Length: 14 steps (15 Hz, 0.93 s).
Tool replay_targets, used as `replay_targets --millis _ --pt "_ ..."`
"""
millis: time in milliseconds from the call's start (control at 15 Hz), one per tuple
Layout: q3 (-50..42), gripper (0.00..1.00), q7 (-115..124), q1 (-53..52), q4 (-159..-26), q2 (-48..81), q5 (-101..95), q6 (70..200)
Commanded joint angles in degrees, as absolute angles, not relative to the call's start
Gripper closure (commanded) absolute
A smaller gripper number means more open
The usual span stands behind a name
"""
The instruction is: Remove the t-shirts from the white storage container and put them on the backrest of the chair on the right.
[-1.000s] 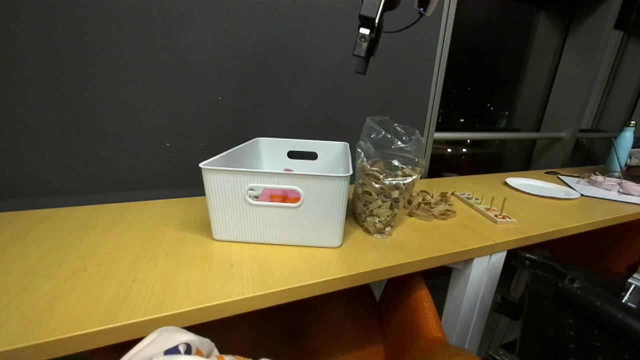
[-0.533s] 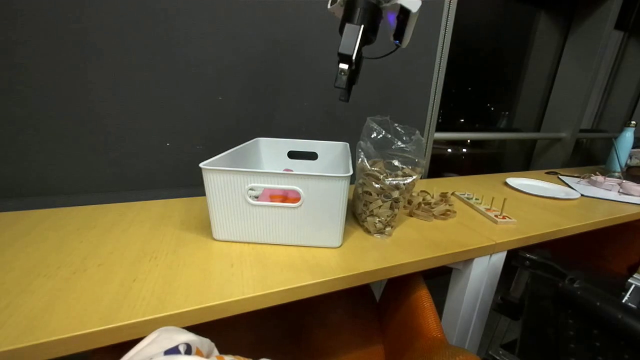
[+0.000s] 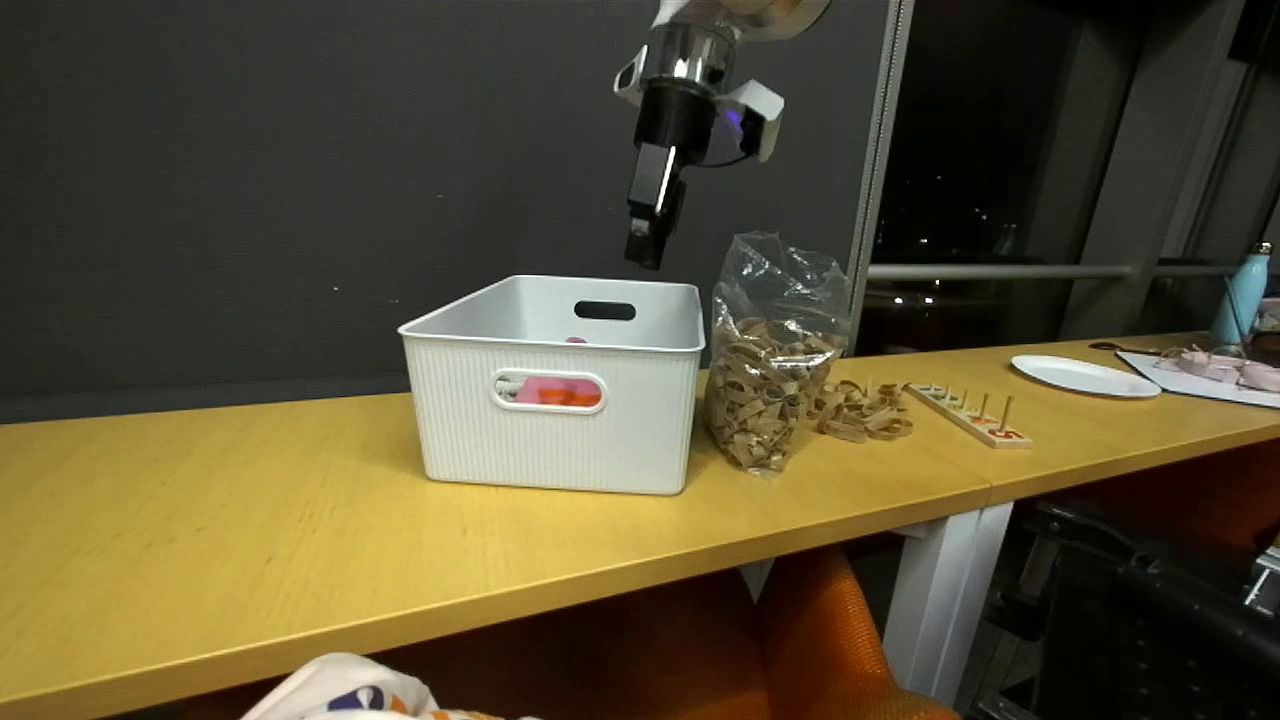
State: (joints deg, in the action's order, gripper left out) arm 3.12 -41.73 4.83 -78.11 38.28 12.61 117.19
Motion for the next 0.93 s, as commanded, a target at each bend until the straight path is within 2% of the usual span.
replay_targets --millis 0,867 --pt "3.9 0.0 -39.9 3.8 -75.5 42.3 8.3 120.8" --pt "6.0 0.0 -40.9 1.8 -61.0 56.7 2.8 119.4"
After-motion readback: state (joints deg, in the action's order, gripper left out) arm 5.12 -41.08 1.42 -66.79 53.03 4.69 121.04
